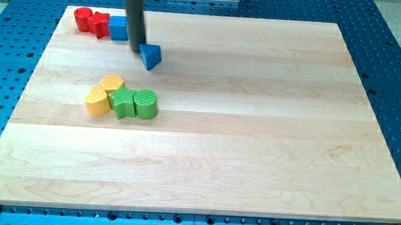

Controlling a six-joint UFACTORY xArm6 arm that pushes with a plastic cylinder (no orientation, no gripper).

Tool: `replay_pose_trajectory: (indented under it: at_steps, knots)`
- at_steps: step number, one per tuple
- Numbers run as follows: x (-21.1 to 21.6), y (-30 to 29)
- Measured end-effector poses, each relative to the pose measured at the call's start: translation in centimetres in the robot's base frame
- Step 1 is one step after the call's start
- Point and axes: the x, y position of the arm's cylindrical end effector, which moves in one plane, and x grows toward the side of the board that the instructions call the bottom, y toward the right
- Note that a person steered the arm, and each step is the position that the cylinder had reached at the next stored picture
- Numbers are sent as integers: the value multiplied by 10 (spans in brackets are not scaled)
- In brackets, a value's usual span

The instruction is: Push the blue triangle left below the cube

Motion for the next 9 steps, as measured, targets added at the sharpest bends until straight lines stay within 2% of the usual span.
replay_pose_trajectory:
  at_steps: [1,2,3,4,5,6,9]
  knots:
    - [-7,7]
    - [-32,96]
    - [4,142]
    - [48,93]
    - [43,42]
    - [12,20]
    - [5,-30]
